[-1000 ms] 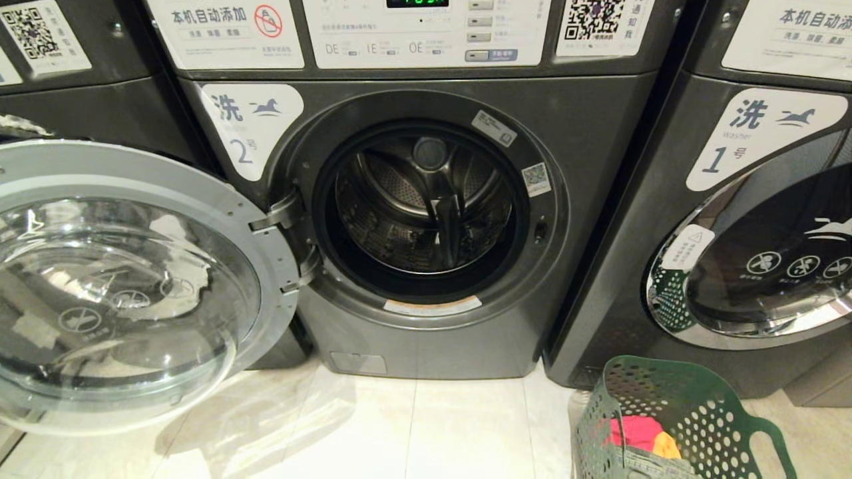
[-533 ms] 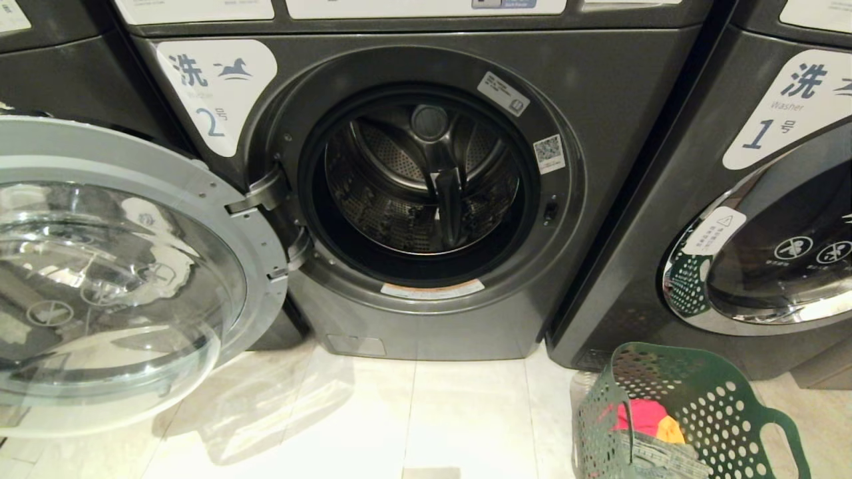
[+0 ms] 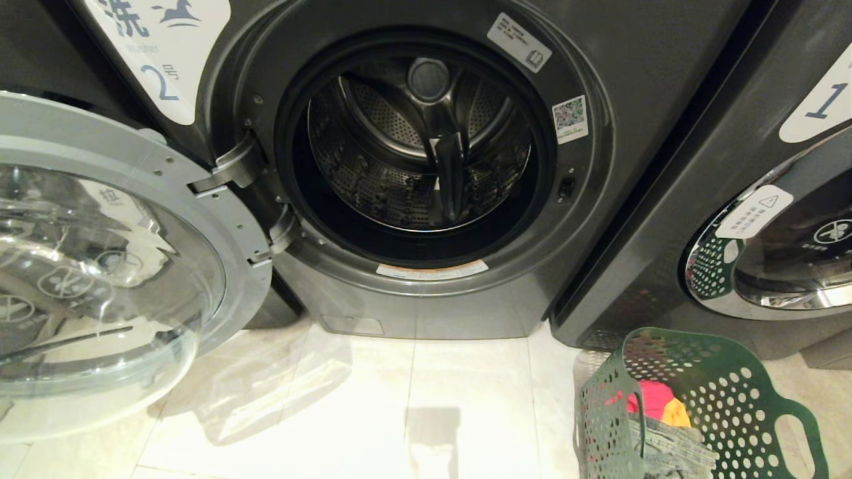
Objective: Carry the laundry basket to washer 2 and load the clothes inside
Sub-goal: Place the clothes into the washing machine
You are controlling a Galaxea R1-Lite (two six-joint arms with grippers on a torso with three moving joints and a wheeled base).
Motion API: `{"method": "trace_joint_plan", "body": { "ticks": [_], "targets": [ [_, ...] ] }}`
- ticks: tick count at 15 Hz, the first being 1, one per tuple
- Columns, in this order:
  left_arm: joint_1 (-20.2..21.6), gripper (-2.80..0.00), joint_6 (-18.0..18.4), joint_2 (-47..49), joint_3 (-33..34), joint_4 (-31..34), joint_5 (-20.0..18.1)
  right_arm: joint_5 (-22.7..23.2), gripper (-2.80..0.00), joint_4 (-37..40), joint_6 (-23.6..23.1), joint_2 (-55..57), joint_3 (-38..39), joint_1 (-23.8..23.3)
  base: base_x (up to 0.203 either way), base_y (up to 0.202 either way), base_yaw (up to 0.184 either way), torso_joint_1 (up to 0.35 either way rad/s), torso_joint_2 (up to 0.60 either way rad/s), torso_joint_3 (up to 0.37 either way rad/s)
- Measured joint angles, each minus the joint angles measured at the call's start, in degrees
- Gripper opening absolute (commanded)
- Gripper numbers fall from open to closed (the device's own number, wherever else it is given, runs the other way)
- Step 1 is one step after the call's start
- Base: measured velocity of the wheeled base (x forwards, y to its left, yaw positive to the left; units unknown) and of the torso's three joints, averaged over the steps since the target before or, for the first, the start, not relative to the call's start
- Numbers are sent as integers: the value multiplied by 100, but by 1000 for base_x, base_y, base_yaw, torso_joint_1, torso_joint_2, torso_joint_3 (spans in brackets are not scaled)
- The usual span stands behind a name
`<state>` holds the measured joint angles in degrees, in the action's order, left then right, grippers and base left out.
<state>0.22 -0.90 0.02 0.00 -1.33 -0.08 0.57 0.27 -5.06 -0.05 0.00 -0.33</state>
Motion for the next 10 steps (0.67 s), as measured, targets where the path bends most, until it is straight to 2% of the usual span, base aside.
{"method": "trace_joint_plan", "body": {
  "ticks": [4, 10],
  "targets": [
    [-7, -280, -18, 0, 0, -40, 0, -28, -280, -9, 297, 0, 0, -2, 0, 0, 0, 4, 3, -188],
    [-6, -280, -20, 0, 0, -35, 3, -28, -280, -9, 338, 0, 0, 0, 0, 0, 0, 2, 0, -21]
  ]
}}
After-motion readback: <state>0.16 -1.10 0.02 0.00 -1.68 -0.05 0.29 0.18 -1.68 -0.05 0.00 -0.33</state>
